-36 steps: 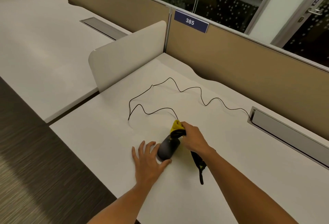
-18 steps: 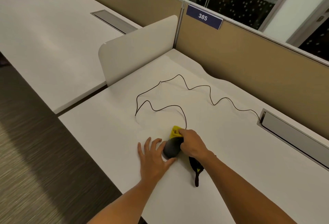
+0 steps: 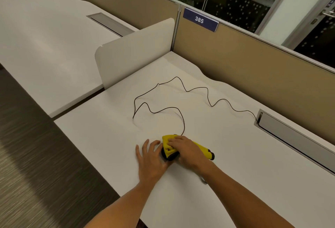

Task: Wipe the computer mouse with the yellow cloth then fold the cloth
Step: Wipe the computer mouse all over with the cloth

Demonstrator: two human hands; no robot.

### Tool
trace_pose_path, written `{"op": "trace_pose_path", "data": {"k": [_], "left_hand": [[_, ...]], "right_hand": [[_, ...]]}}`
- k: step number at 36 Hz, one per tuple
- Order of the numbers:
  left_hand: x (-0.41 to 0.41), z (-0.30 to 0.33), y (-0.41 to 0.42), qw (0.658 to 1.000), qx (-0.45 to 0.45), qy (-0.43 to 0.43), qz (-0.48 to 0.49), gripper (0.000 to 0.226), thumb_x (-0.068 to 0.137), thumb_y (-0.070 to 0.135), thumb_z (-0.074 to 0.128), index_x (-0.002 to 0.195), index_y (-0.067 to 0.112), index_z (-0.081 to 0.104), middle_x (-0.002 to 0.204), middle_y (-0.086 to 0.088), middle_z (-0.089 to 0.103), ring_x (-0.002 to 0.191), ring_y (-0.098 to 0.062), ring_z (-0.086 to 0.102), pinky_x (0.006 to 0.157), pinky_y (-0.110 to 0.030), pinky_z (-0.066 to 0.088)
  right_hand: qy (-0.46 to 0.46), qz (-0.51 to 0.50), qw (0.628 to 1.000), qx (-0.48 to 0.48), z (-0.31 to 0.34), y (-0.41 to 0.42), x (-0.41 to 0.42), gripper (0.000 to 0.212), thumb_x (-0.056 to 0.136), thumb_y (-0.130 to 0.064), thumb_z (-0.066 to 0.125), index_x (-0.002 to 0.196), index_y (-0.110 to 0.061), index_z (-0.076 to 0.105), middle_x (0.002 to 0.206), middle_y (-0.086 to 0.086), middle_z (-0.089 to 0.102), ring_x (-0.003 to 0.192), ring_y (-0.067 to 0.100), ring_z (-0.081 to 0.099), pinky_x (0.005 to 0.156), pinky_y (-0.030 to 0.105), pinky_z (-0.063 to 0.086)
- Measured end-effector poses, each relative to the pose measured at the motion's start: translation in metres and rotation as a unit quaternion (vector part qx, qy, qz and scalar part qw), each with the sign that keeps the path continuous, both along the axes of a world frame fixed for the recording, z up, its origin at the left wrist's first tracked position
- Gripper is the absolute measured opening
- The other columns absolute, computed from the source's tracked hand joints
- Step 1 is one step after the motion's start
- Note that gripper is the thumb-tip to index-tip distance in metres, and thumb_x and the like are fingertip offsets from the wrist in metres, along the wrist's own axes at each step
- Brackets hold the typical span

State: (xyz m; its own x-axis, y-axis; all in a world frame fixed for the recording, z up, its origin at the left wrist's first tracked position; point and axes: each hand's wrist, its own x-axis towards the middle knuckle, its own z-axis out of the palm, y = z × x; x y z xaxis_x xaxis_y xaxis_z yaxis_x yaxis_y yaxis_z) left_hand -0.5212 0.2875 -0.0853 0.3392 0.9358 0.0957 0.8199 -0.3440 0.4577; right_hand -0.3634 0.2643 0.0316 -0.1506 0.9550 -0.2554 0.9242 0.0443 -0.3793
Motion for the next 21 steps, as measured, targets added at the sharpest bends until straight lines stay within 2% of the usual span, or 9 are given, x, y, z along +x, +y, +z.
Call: {"op": "trace_pose_path", "data": {"k": [1,3,4,6,9,12,16,21], "left_hand": [[0.000,0.001,0.000,1.000,0.001,0.008,0.001,0.069,0.073,0.085,0.047,0.123,0.038,0.059,0.131,0.014,0.057,0.138,-0.024,0.041,0.117,-0.058,0.017],[0.001,0.002,0.000,1.000,0.006,0.018,-0.002,0.068,0.075,0.082,0.044,0.124,0.038,0.058,0.131,0.012,0.058,0.137,-0.026,0.042,0.116,-0.059,0.018],[0.001,0.002,-0.001,1.000,0.011,0.017,-0.004,0.066,0.076,0.080,0.044,0.123,0.037,0.058,0.130,0.010,0.059,0.136,-0.027,0.043,0.115,-0.060,0.019],[0.001,0.003,-0.001,1.000,0.023,0.012,-0.009,0.060,0.077,0.074,0.043,0.120,0.035,0.060,0.128,0.007,0.062,0.134,-0.030,0.046,0.113,-0.064,0.024],[0.000,0.003,-0.001,0.999,0.035,0.003,-0.012,0.057,0.078,0.071,0.041,0.116,0.034,0.061,0.127,0.005,0.063,0.132,-0.033,0.049,0.110,-0.066,0.028],[-0.001,0.001,0.001,0.999,0.033,0.006,-0.021,0.062,0.075,0.075,0.040,0.115,0.034,0.061,0.128,0.004,0.063,0.132,-0.033,0.049,0.111,-0.066,0.028],[-0.001,0.000,0.001,1.000,0.026,0.002,-0.017,0.064,0.074,0.074,0.041,0.117,0.032,0.061,0.128,0.004,0.063,0.133,-0.032,0.048,0.111,-0.067,0.027],[-0.002,-0.004,0.002,1.000,0.006,-0.019,-0.013,0.065,0.070,0.077,0.052,0.119,0.035,0.061,0.132,0.008,0.060,0.138,-0.027,0.040,0.116,-0.062,0.016]], "right_hand": [[0.003,0.019,1.000,-0.006,0.001,0.000,0.001,0.045,0.081,-0.003,0.059,0.126,-0.006,0.063,0.137,0.007,0.058,0.132,0.023,0.046,0.114,0.014,0.017],[0.018,0.057,0.998,-0.016,0.000,0.001,0.004,0.042,0.083,-0.005,0.060,0.125,-0.004,0.064,0.137,0.010,0.059,0.132,0.026,0.048,0.119,0.026,0.021],[0.013,0.067,0.998,-0.013,0.000,0.000,0.005,0.042,0.083,-0.004,0.062,0.125,-0.004,0.064,0.137,0.010,0.059,0.133,0.026,0.048,0.118,0.027,0.023],[0.003,0.081,0.997,-0.001,0.001,-0.002,0.004,0.042,0.082,0.001,0.063,0.123,-0.003,0.065,0.135,0.011,0.060,0.133,0.026,0.048,0.116,0.023,0.023],[0.011,0.101,0.995,0.013,0.004,-0.006,0.002,0.040,0.078,0.006,0.061,0.116,-0.004,0.070,0.129,0.010,0.064,0.127,0.028,0.052,0.111,0.033,0.036],[0.002,0.089,0.996,0.015,0.007,-0.009,0.005,0.046,0.078,0.007,0.058,0.118,-0.014,0.070,0.129,0.006,0.061,0.121,0.025,0.053,0.101,0.037,0.044],[-0.023,0.112,0.993,-0.022,0.004,-0.009,0.011,0.047,0.076,0.003,0.060,0.115,-0.020,0.071,0.125,0.002,0.062,0.117,0.023,0.055,0.098,0.037,0.047],[-0.078,0.112,0.988,-0.066,0.005,-0.005,0.018,0.041,0.075,-0.001,0.059,0.109,-0.021,0.071,0.113,0.005,0.066,0.104,0.028,0.060,0.089,0.037,0.051]]}}
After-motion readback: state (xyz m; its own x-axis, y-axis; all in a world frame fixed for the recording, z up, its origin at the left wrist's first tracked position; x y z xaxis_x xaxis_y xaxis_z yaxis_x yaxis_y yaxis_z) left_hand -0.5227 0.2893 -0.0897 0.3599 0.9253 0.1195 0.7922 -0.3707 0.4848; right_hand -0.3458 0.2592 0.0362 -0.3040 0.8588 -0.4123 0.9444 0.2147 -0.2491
